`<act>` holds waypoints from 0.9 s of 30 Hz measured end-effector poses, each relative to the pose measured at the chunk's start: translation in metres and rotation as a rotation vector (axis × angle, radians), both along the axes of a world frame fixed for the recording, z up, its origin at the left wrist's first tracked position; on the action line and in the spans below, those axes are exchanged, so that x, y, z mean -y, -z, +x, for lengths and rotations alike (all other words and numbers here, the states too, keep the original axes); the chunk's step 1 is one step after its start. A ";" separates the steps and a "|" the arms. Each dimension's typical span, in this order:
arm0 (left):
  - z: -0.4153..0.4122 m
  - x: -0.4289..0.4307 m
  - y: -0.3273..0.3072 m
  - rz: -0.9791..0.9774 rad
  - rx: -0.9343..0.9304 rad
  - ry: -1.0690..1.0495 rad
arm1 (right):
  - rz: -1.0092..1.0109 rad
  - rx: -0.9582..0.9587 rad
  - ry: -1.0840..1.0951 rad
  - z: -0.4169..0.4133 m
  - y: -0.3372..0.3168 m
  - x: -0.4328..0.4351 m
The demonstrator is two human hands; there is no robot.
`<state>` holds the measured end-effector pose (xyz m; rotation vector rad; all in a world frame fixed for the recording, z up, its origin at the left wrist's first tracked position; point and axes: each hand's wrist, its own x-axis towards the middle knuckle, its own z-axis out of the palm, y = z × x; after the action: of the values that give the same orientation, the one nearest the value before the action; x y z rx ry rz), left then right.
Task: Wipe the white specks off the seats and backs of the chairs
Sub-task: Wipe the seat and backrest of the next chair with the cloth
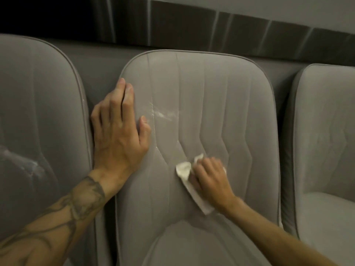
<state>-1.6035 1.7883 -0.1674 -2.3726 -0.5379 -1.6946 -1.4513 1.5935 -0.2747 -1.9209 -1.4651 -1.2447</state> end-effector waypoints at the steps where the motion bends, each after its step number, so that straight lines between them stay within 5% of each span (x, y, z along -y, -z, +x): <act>1: 0.000 0.000 0.000 -0.002 0.000 0.002 | -0.083 0.020 -0.002 -0.003 0.014 0.009; 3: 0.000 0.001 0.000 -0.006 -0.004 0.005 | -0.087 0.044 0.007 0.003 0.001 0.011; 9: 0.000 -0.002 -0.001 0.011 0.011 0.005 | 0.528 -0.010 0.158 0.040 -0.182 -0.044; 11: 0.000 -0.001 -0.001 0.017 0.015 0.000 | 0.556 -0.025 0.148 0.041 -0.177 -0.049; 14: 0.000 -0.001 0.000 0.013 0.013 0.000 | 0.403 0.001 0.092 0.021 -0.091 -0.037; 17: 0.000 0.000 -0.001 0.008 0.004 -0.004 | -0.012 0.088 -0.012 0.005 0.014 -0.001; 20: -0.001 0.002 -0.001 -0.003 -0.001 0.007 | -0.293 0.249 -0.051 0.006 0.041 0.022; 27: -0.001 0.001 -0.001 0.000 0.005 0.003 | 0.383 -0.055 0.127 0.028 -0.063 -0.027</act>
<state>-1.6040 1.7871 -0.1668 -2.3704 -0.5355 -1.7020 -1.4235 1.6201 -0.2113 -1.7903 -1.0007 -1.3984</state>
